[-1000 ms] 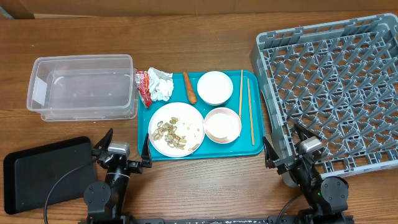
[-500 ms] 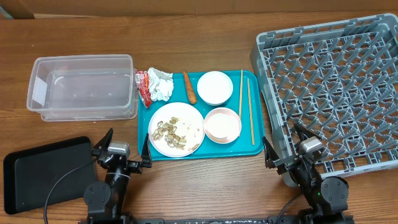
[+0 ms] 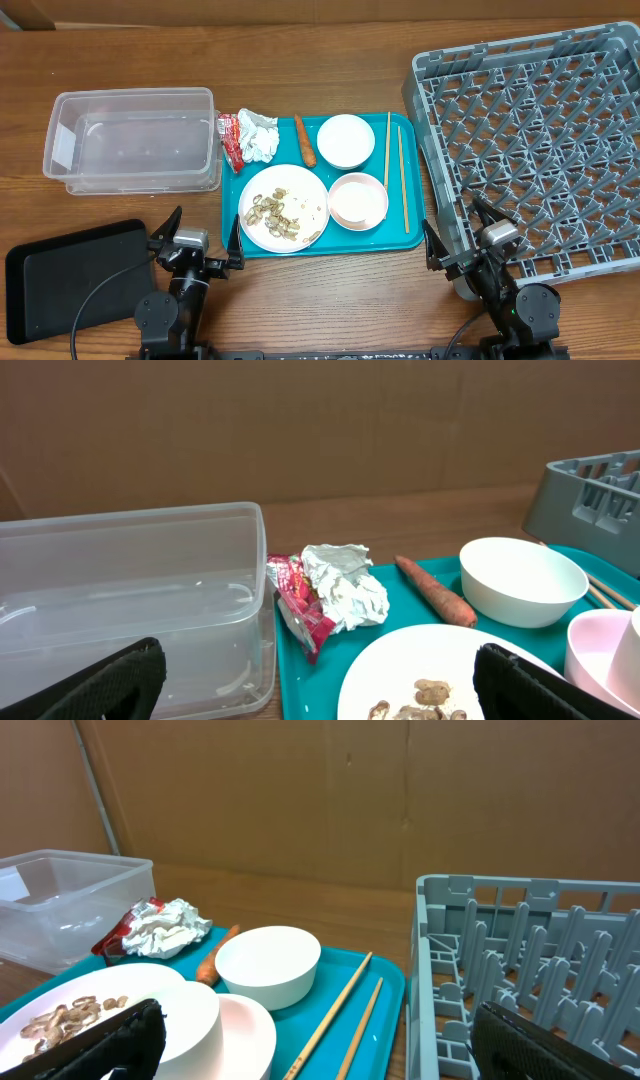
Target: Sort waste into correct bins and load items into the dishwasher
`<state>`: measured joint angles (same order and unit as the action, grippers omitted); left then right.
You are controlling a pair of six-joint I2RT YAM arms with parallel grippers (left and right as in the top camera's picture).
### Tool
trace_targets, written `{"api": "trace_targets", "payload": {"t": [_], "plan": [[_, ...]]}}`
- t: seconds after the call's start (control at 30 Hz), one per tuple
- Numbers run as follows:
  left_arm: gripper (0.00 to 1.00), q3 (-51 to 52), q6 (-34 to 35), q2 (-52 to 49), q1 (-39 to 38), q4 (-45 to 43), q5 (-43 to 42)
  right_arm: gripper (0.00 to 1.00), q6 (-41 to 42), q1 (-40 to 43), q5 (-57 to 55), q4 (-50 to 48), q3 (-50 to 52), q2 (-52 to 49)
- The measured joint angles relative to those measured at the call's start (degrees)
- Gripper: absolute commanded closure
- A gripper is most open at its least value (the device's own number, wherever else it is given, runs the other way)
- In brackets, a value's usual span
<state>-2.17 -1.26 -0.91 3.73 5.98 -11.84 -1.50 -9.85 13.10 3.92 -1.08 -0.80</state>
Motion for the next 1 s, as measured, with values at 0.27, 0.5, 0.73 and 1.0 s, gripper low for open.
{"api": "trace_targets", "payload": {"t": [0.27, 0.5, 0.73, 1.0], "plan": [[0.00, 0.00, 0.00, 0.00, 0.00, 0.00, 0.00, 0.00, 0.00, 0.00, -0.02, -0.02, 0.00, 0.00], [0.00, 0.00, -0.02, 0.00, 0.00, -0.46, 0.04, 0.00, 0.00, 0.00, 2.49, -0.11, 0.00, 0.00], [0.00, 0.00, 1.05, 0.00, 0.00, -0.26, -1.73, 0.00, 11.13, 0.00, 6.71, -2.34, 0.00, 0.00], [0.00, -0.20, 17.92, 0.00, 0.00, -7.80, -12.35, 0.00, 20.83, 0.00, 9.92, 0.15, -3.69, -0.04]]}}
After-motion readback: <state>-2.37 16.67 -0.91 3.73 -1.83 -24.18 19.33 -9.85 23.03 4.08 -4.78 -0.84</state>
